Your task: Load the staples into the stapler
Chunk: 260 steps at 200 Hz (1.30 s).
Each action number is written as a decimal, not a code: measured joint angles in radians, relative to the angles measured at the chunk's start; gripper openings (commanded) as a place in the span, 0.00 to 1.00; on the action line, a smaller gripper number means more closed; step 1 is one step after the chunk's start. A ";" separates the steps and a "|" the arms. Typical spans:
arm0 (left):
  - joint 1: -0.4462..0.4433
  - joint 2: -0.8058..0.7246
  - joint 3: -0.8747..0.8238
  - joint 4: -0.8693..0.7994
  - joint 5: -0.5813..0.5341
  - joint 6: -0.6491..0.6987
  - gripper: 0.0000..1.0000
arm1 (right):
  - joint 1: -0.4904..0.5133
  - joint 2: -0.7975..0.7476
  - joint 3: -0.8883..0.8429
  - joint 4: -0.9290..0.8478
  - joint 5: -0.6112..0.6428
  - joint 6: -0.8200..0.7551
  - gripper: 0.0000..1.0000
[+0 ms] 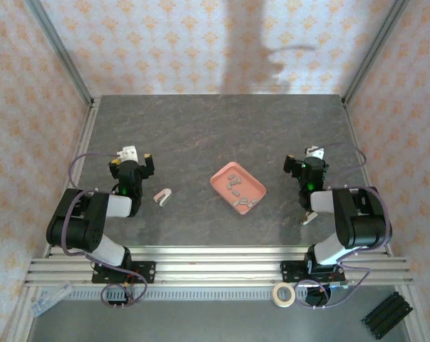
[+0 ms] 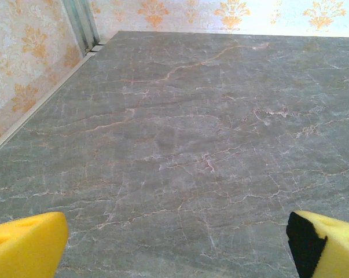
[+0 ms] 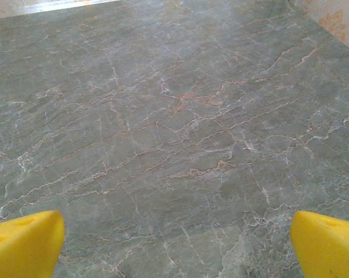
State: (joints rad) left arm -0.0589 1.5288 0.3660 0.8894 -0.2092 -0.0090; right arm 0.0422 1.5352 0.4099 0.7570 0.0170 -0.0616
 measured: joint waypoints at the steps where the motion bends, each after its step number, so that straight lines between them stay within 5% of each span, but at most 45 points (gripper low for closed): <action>1: 0.000 0.000 0.000 0.000 0.000 0.000 1.00 | 0.000 0.000 0.000 0.000 0.000 0.000 1.00; 221: 0.000 0.000 0.000 0.000 0.000 0.000 1.00 | -0.002 0.000 0.000 0.000 -0.007 0.000 1.00; 260: 0.011 0.000 0.013 -0.019 0.081 0.010 1.00 | -0.004 0.000 0.000 -0.001 -0.008 0.001 1.00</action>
State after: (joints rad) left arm -0.0483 1.5288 0.3790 0.8703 -0.1280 0.0013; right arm 0.0380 1.5352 0.4103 0.7563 0.0086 -0.0608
